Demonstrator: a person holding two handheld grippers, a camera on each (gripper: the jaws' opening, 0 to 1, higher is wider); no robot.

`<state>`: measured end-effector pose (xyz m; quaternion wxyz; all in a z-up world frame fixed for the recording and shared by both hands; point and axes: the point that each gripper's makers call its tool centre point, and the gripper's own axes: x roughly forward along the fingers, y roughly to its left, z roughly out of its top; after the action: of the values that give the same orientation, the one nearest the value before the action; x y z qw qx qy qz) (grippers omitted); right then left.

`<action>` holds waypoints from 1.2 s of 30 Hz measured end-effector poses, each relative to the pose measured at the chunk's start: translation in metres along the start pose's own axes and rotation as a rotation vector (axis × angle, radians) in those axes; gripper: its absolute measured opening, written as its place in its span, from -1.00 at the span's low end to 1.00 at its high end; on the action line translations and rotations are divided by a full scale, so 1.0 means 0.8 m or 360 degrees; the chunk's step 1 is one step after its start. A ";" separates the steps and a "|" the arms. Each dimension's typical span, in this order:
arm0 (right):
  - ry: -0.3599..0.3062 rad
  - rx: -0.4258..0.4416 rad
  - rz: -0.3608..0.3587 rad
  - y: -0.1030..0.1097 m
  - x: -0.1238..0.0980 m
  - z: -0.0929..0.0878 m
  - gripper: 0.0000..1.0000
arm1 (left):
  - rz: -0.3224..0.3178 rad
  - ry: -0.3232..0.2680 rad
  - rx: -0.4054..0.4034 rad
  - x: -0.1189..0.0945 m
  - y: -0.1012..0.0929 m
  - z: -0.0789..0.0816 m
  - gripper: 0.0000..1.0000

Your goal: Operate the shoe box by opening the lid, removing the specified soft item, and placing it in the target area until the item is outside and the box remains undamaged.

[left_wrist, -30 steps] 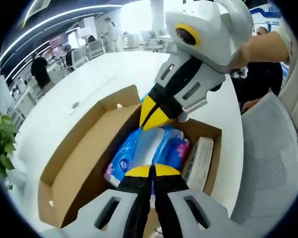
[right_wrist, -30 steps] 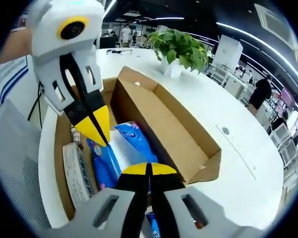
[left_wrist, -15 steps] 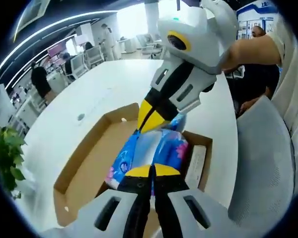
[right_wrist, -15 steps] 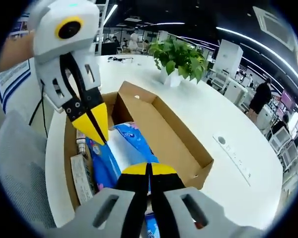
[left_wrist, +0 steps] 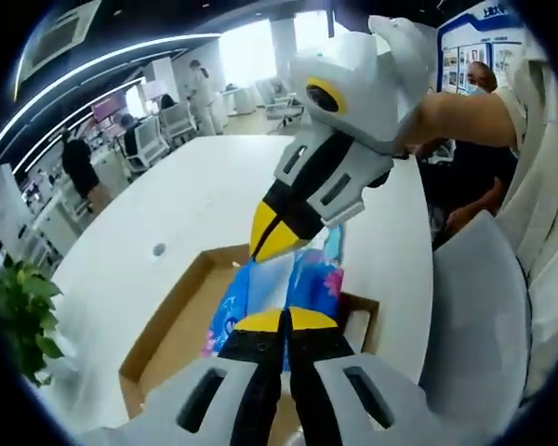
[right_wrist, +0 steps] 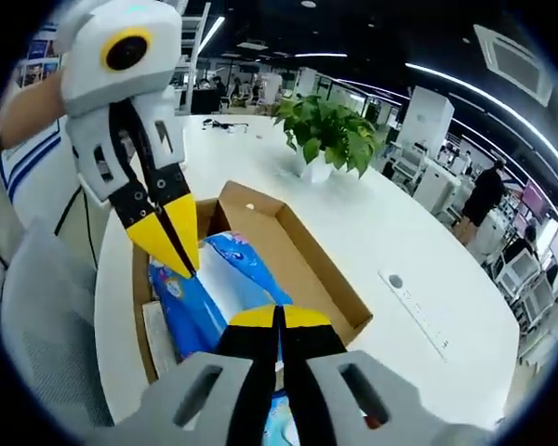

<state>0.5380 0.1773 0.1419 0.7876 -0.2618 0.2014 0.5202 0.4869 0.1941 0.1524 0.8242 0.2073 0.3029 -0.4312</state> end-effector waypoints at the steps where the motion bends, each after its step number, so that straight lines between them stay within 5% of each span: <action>1: 0.0000 -0.0001 -0.0001 -0.001 -0.001 0.000 -1.00 | -0.0003 -0.0011 0.0002 0.000 -0.002 0.004 -1.00; 36: 0.0092 0.0144 -0.0155 -0.061 -0.116 -0.073 -1.00 | -0.0167 -0.0196 0.0086 0.070 -0.062 0.114 -1.00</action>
<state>0.5453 0.0589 0.1607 0.8168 -0.2502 0.2344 0.4639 0.4995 0.0798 0.1769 0.8117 0.1865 0.2501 -0.4937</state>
